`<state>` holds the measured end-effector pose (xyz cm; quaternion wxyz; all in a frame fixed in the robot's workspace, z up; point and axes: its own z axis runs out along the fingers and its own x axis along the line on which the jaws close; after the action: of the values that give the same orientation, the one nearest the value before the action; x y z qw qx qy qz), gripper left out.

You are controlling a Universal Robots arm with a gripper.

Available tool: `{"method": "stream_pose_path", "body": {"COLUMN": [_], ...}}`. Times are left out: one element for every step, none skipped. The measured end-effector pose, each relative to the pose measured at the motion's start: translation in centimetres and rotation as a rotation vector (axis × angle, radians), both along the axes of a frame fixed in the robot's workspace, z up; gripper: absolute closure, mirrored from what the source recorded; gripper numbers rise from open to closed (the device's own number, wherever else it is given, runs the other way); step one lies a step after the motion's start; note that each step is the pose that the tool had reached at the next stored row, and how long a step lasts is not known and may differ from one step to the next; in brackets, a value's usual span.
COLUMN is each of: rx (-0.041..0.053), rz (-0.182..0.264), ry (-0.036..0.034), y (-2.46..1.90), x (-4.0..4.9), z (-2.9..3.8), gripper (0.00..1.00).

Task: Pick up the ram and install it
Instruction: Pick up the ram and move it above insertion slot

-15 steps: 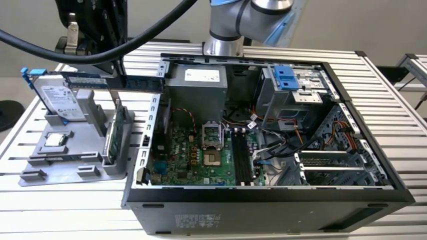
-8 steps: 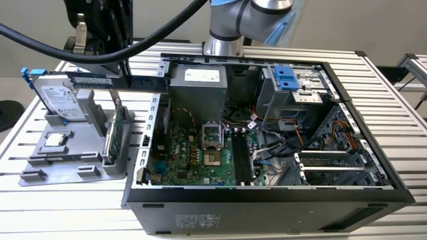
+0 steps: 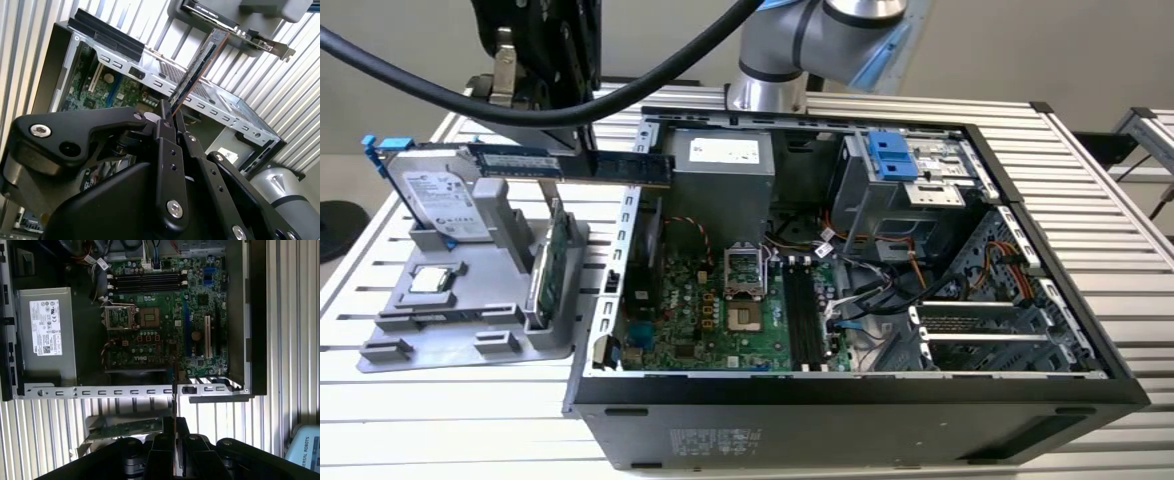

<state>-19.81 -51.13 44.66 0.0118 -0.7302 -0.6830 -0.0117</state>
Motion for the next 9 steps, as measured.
{"method": "stream_pose_path", "body": {"rx": [0.0,-0.0001,0.0,0.0001,-0.0001,0.0,-0.0001,0.0,0.0], "rz": [0.0,0.0,0.0,0.0,0.0,0.0,0.0,0.0,0.0], "ry": [0.0,0.0,0.0,0.0,0.0,0.0,0.0,0.0,-0.0001], "y": [0.0,0.0,0.0,0.0,0.0,0.0,0.0,0.0,0.0], "x": [0.11,0.22,0.34,0.46,0.57,0.68,0.79,0.9,1.01], "z": [0.0,0.0,0.0,0.0,0.0,0.0,0.0,0.0,0.0], "gripper": [1.0,1.0,1.0,1.0,1.0,1.0,1.0,1.0,1.0]}}
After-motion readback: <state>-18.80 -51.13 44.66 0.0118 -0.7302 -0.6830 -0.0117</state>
